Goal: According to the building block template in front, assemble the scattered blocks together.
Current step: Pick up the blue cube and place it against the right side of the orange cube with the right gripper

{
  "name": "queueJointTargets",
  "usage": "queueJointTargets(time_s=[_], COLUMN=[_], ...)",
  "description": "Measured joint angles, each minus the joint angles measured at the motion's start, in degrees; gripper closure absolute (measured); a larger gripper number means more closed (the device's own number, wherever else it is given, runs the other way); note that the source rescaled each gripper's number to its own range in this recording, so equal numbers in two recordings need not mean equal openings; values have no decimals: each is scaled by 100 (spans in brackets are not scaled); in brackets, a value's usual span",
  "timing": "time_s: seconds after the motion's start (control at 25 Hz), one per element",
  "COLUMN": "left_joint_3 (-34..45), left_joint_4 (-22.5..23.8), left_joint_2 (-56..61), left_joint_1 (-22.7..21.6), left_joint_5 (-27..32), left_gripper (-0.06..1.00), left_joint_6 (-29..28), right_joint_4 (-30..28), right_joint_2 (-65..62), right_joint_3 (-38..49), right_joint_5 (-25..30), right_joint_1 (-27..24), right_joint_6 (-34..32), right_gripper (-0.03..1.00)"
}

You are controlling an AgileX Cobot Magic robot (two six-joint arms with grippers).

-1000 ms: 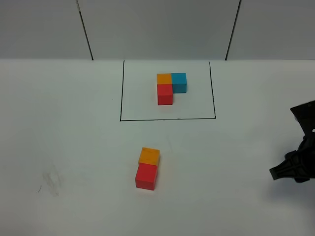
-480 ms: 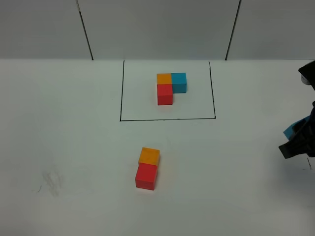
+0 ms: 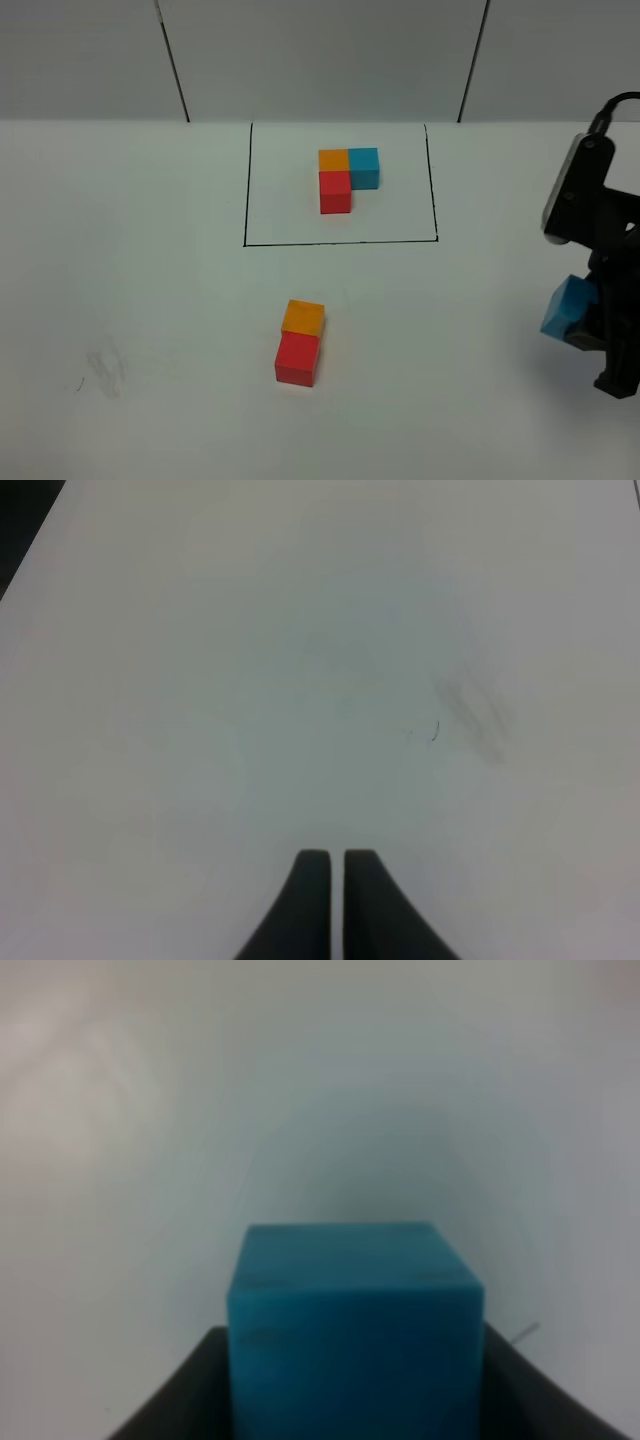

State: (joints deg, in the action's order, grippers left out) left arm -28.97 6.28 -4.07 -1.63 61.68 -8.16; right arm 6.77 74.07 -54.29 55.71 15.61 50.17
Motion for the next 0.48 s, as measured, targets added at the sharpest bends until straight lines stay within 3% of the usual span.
queueJointTargets(time_s=[0.12, 0.48], left_joint_3=[0, 0], left_joint_4=[0, 0], left_joint_2=[0, 0], left_joint_1=[0, 0], left_joint_5=[0, 0], left_gripper=[94, 94], left_joint_6=[0, 0], right_joint_4=[243, 185], right_joint_2=[75, 493], right_joint_3=[0, -7], right_joint_5=[-12, -597], right_joint_1=[0, 349], right_joint_6=[364, 353], right_gripper=[49, 49])
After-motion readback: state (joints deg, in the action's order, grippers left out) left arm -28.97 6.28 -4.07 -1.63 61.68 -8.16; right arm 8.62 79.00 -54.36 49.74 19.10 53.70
